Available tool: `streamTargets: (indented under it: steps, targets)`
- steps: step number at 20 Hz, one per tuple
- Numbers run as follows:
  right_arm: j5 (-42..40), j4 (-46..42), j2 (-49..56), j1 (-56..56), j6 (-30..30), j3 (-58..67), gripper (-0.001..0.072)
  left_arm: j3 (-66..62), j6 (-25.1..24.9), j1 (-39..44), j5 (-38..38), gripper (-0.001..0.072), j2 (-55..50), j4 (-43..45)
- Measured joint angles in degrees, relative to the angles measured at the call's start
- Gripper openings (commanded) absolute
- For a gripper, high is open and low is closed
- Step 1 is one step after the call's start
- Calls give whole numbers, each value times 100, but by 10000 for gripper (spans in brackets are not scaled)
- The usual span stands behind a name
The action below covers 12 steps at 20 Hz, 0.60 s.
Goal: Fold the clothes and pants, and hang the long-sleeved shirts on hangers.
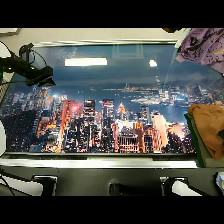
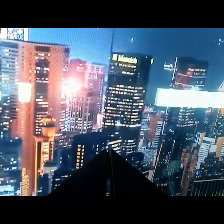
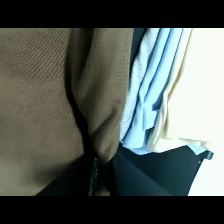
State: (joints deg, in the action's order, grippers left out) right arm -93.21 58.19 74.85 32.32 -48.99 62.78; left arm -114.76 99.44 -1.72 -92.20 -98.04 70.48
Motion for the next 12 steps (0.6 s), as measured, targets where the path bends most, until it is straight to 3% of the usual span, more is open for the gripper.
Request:
streamTargets:
  steps: [3, 4, 5, 6, 9, 12]
  targets:
    - [24, -142, 0, 0, 20, -116, 41, 0, 0, 0, 2, 18, 0, 0]
    - [35, -192, 0, 0, 26, -138, 143, 0, 0, 0, 2, 19, 0, 0]
    - [39, -247, 0, 0, 42, -151, 297, 0, 0, 0, 2, 19, 0, 0]
    - [17, -315, 0, 0, 39, -162, 380, 0, 0, 0, 2, 19, 0, 0]
    - [66, -428, -2, 2, -118, -162, 375, 0, 0, 0, 2, 19, 0, 0]
    - [356, -332, -37, -4, -503, 39, 210, 0, 0, 0, 2, 18, 35, 0]
